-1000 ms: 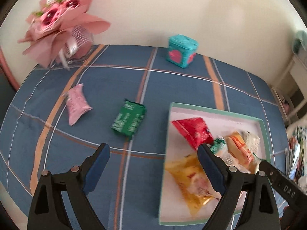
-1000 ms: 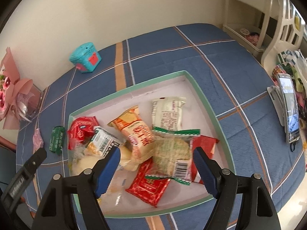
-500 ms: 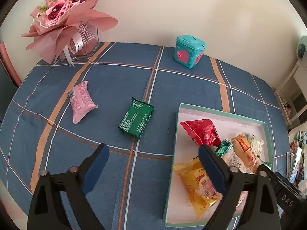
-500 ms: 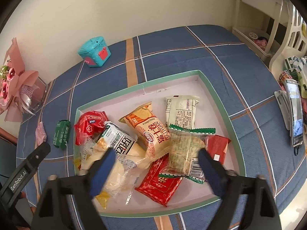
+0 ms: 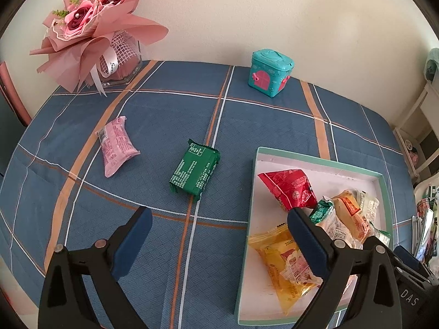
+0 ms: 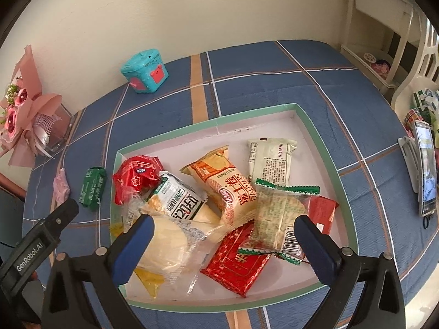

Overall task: Organize snacks
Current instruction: 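Withdraw both open tools toward the green and pink packets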

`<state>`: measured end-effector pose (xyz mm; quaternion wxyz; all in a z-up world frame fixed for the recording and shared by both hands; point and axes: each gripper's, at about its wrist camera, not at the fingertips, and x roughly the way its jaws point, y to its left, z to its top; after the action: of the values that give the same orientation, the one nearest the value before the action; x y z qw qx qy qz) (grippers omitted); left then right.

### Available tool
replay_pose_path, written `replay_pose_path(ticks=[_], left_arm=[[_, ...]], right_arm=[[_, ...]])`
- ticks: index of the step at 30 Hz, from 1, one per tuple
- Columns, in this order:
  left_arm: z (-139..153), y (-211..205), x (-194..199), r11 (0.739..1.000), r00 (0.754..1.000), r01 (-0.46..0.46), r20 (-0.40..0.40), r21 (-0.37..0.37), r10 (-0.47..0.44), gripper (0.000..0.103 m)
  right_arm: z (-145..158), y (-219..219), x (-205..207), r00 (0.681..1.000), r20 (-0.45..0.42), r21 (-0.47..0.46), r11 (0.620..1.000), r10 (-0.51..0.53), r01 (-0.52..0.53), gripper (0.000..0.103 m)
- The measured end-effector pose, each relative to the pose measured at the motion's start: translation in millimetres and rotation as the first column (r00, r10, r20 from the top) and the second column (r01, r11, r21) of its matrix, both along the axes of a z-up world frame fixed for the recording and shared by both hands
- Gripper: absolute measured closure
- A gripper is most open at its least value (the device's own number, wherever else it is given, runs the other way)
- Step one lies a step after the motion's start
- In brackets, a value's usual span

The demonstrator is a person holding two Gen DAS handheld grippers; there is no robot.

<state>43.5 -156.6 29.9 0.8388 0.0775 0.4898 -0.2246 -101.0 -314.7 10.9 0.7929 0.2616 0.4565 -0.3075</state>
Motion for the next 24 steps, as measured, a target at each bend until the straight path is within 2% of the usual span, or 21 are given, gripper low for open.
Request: replay_pose_path(ticks=[15, 24], left_arm=[[1.7, 13.0, 7.9, 1.0, 1.0, -0.012, -0.016, -0.026, 0.011, 0.004], [5.5, 64.5, 36.5, 0.992, 0.993, -0.119, -0.02, -0.048, 0.118, 0.004]], right_arm=[[6.0, 24.7, 19.7, 0.999, -0.018, -0.028, 0.999, 0.037, -0.038, 0.0], [13.0, 70.3, 55.7, 0.993, 0.005, -0.046, 0.992, 0.114, -0.114, 0.0]])
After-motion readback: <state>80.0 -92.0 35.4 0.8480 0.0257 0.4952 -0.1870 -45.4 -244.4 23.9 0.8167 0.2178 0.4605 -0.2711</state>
